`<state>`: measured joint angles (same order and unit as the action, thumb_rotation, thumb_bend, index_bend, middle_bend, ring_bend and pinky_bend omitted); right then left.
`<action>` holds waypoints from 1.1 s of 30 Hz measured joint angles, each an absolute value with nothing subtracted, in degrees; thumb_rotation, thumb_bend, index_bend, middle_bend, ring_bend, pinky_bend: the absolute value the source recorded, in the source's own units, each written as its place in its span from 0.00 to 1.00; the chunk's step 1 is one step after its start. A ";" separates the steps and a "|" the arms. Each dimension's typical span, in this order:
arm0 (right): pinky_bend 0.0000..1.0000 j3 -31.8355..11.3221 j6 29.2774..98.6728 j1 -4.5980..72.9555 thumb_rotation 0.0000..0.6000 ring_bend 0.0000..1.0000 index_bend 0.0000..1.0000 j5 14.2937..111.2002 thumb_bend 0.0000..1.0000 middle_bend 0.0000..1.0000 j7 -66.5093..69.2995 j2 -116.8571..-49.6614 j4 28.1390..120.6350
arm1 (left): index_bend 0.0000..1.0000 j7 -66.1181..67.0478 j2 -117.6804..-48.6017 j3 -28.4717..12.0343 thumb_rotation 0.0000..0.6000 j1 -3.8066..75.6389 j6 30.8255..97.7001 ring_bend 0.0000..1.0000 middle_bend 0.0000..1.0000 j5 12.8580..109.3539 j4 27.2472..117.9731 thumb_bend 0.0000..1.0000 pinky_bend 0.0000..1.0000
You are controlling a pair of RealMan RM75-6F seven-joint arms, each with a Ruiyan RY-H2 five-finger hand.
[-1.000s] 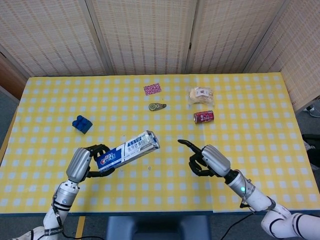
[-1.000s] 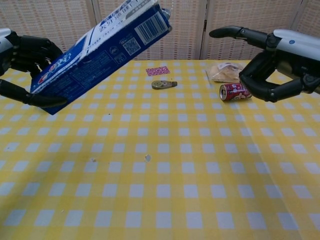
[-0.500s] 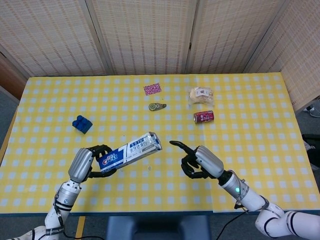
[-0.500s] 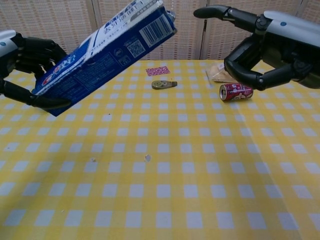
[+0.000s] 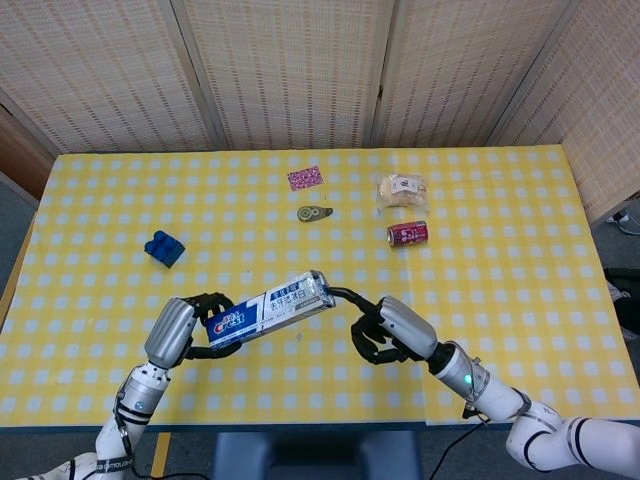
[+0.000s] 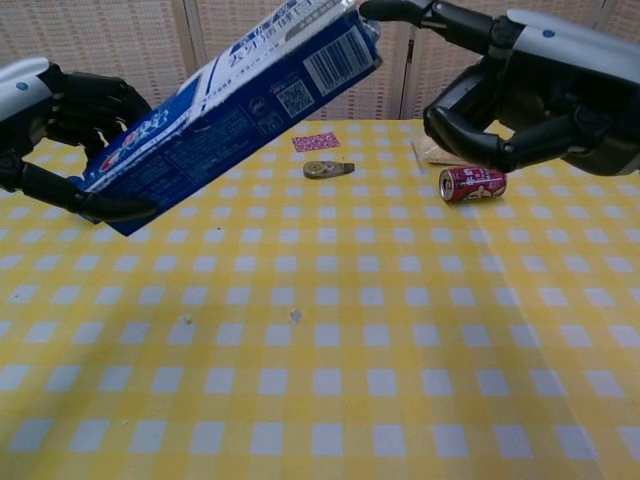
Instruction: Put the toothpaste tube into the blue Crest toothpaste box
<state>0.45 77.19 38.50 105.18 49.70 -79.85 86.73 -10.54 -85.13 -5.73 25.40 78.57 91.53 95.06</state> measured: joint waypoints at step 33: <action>0.91 2.85 77.78 40.80 1.00 0.85 0.00 105.72 0.71 0.85 55.33 -80.18 84.19 | 0.63 -9.74 -84.94 -5.90 1.00 25.87 78.91 0.59 0.75 92.35 95.99 0.20 0.67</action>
